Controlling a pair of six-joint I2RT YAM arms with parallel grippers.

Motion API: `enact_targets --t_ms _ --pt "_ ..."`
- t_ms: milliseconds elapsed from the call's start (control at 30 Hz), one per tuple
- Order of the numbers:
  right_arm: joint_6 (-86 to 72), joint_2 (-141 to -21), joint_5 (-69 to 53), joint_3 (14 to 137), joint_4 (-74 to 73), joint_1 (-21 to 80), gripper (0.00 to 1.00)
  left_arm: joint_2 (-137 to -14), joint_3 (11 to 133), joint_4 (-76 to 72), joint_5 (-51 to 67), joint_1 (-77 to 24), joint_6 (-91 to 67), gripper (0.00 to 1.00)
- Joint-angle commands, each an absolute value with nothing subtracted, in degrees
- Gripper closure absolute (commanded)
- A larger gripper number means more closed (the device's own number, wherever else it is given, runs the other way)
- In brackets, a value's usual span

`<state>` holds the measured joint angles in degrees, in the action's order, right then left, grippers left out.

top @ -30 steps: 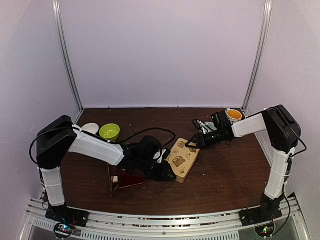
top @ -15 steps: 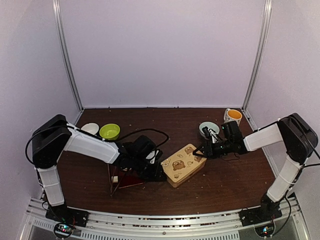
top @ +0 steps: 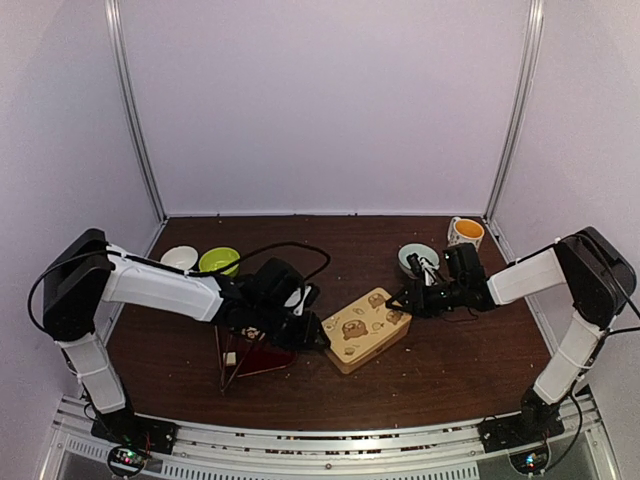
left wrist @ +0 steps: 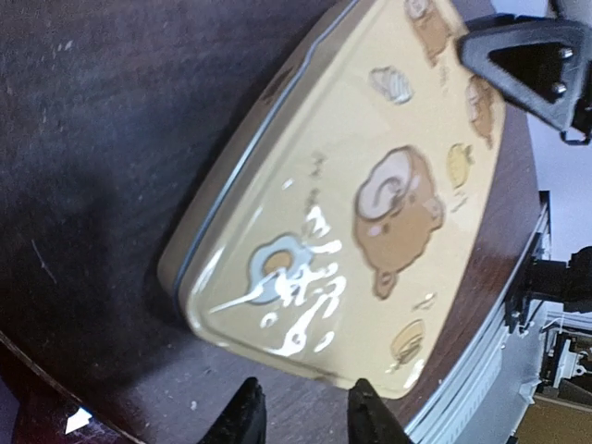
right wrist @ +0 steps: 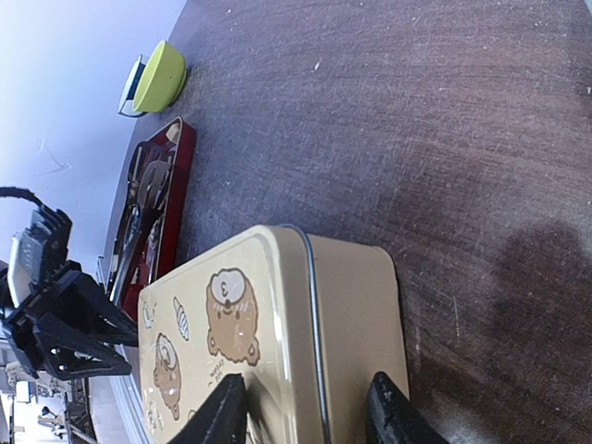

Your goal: Pack the chocolate

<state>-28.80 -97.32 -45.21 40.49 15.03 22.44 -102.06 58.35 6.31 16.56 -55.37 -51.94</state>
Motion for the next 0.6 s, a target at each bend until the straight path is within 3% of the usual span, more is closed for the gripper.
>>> enact_targets --t_ms 0,133,267,567 --pt "-29.2 -98.3 -46.6 39.8 13.5 22.9 0.59 -99.3 57.1 -0.8 15.9 -54.9 -52.1 0.69" --pt "-28.6 -98.0 -46.1 39.7 12.9 22.9 0.59 -99.2 55.4 -3.0 16.3 -55.0 -53.6 0.68" --pt "-28.4 -98.0 -46.2 39.4 12.9 22.9 0.59 -100.2 54.6 -6.4 17.2 -55.1 -55.0 0.54" --pt "-28.6 -97.9 -45.8 39.0 13.2 22.9 0.59 -103.7 57.6 -2.6 16.2 -55.1 -56.1 0.57"
